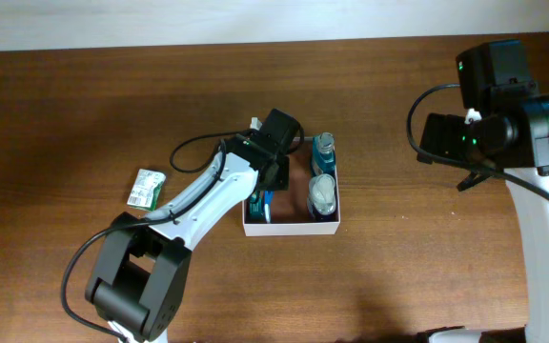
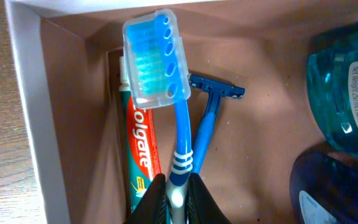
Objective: Pack container
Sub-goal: 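Carry the toothbrush into the box beside the toothpaste and release, then grasp the green Dettol soap bar with the left gripper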
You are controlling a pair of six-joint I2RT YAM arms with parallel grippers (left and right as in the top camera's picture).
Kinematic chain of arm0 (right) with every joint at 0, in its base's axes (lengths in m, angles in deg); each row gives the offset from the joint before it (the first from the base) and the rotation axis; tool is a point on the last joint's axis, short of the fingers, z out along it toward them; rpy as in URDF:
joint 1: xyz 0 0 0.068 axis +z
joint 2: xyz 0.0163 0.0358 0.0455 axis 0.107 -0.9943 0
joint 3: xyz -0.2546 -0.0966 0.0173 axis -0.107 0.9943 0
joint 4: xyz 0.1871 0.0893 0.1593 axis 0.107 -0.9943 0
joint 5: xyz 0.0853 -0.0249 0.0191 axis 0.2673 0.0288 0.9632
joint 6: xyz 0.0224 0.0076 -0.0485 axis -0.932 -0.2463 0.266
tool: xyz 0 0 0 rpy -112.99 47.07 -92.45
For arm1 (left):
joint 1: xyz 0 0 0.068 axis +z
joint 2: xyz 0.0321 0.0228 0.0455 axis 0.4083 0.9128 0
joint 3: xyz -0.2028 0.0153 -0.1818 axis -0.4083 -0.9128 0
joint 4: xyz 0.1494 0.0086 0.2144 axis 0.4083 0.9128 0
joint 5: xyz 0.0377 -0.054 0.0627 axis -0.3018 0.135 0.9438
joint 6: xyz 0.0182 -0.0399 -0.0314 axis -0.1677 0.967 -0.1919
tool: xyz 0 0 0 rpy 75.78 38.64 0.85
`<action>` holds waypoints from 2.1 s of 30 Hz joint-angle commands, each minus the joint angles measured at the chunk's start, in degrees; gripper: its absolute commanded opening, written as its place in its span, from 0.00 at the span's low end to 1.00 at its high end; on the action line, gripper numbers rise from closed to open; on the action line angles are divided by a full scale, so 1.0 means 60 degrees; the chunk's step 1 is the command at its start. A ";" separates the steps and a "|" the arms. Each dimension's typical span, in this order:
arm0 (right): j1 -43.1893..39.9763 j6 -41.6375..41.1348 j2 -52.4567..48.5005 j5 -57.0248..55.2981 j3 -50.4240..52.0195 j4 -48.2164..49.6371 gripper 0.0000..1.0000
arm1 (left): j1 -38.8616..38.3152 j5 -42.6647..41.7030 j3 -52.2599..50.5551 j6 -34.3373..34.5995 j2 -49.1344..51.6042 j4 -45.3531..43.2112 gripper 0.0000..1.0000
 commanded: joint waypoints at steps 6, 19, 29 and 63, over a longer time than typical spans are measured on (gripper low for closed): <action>-0.0066 -0.0040 -0.0015 -0.0153 -0.0098 0.0004 0.98 | -0.0022 -0.0219 0.0124 0.0109 0.0026 0.0055 0.33; -0.0066 -0.0040 -0.0015 -0.0153 -0.0098 0.0004 0.98 | 0.0532 -0.0084 0.2084 -0.1140 -0.1504 0.2616 0.39; -0.0066 -0.0040 -0.0015 -0.0153 -0.0098 0.0004 0.98 | 0.3636 0.0783 0.2065 -0.2616 -0.1832 0.3876 0.45; -0.0066 -0.0040 -0.0015 -0.0153 -0.0098 0.0004 0.98 | 0.6043 -0.0943 -0.0284 -0.7034 0.1417 0.1756 0.99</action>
